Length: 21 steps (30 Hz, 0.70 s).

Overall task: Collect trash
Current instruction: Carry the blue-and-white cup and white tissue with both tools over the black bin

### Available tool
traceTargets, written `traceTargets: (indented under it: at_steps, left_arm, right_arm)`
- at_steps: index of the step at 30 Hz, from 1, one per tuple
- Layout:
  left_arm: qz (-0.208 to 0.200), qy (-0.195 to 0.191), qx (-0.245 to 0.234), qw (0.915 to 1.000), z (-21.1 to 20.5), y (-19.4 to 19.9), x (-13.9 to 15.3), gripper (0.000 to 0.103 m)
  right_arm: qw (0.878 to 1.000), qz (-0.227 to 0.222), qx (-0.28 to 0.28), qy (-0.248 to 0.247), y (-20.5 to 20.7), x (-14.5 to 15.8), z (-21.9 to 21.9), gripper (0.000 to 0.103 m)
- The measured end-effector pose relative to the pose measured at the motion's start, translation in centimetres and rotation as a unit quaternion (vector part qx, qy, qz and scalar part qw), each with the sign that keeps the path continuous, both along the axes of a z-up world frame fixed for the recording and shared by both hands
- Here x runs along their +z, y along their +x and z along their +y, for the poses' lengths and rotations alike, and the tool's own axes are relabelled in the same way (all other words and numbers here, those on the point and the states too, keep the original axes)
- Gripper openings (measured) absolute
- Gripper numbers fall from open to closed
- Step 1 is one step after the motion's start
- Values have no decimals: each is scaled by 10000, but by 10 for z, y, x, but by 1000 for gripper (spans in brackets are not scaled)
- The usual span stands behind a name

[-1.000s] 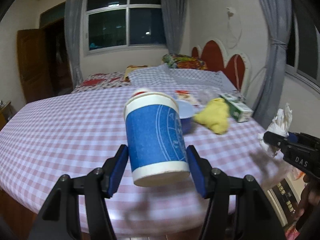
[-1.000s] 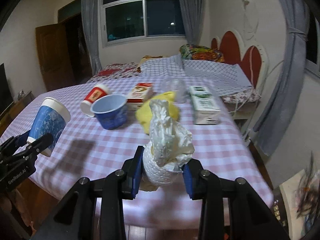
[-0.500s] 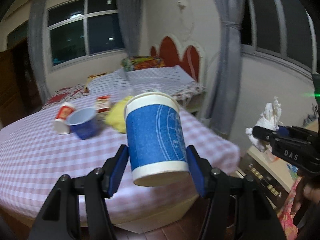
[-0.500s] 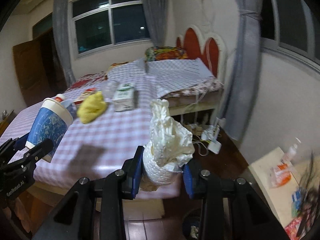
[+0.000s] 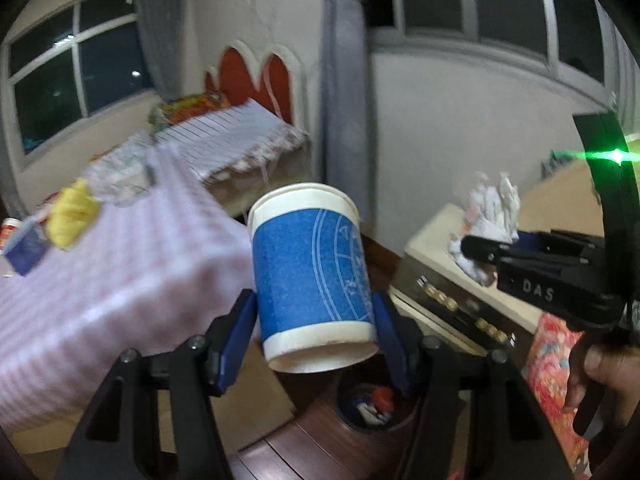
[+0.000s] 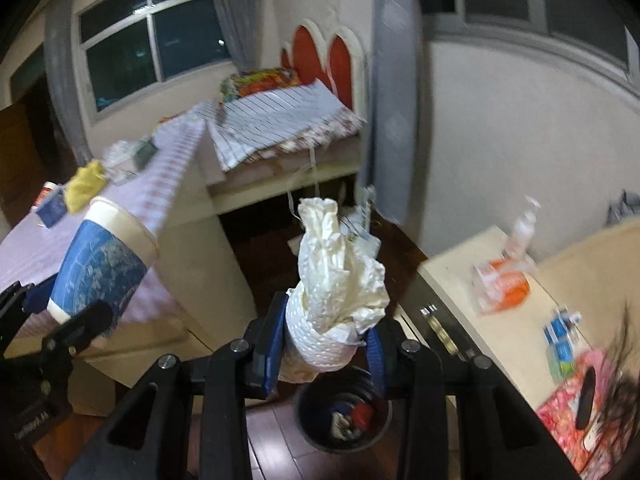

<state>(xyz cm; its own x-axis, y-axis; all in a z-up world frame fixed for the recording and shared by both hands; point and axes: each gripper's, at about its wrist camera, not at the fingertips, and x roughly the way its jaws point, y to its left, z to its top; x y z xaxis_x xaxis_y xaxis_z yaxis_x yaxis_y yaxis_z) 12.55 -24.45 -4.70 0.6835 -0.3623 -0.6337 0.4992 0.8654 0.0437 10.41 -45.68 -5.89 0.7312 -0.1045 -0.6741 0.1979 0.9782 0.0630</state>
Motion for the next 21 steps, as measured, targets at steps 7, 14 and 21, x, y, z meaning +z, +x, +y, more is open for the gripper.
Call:
traceTargets:
  at_steps: [7, 14, 21]
  left_arm:
    - [692, 241, -440, 9963, -47, 5, -74, 60]
    - [1459, 442, -576, 9866, -69, 29, -153, 60]
    - [1995, 723, -552, 9757, -84, 36, -214, 60]
  right_arm:
    - [9980, 558, -102, 262, -2, -76, -43, 38]
    - [9915, 1129, 23, 639, 8, -166, -76, 38]
    - [9838, 1546, 191, 885, 14, -235, -92, 38]
